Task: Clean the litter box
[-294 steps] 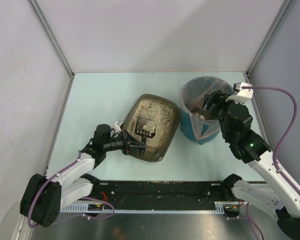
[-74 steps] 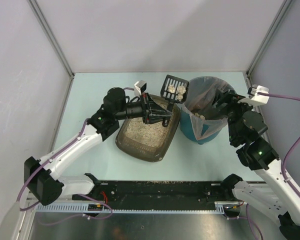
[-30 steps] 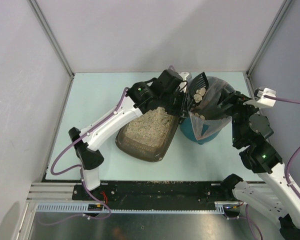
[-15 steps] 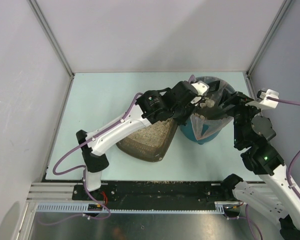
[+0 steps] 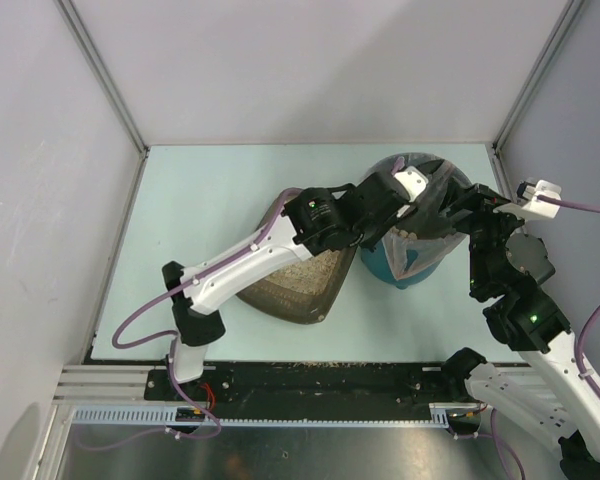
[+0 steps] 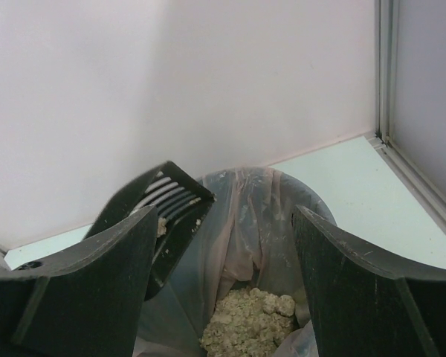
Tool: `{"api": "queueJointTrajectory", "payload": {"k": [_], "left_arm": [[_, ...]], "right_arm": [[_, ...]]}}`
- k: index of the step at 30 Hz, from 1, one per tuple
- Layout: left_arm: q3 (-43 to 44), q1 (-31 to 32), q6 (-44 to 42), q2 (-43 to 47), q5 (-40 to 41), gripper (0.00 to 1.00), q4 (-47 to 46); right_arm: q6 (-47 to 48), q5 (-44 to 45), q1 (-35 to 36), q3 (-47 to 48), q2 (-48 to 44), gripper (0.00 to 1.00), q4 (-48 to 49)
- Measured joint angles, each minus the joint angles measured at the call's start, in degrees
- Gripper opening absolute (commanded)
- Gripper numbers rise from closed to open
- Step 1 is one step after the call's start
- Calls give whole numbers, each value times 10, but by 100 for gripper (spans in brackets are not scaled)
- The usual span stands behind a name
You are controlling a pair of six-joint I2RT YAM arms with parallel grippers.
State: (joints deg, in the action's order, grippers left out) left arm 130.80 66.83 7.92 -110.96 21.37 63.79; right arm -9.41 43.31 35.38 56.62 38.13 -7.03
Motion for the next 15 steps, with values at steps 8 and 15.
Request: {"api": "queueJointTrajectory", "payload": {"k": [8,15], "left_arm": [[19,20,-25,-5,44,0,-1],[39,28,-31,4,87,0,-1]], "right_arm": [[0,0,0,0,0,77,0],[0,5,0,0,-3,78,-4]]}}
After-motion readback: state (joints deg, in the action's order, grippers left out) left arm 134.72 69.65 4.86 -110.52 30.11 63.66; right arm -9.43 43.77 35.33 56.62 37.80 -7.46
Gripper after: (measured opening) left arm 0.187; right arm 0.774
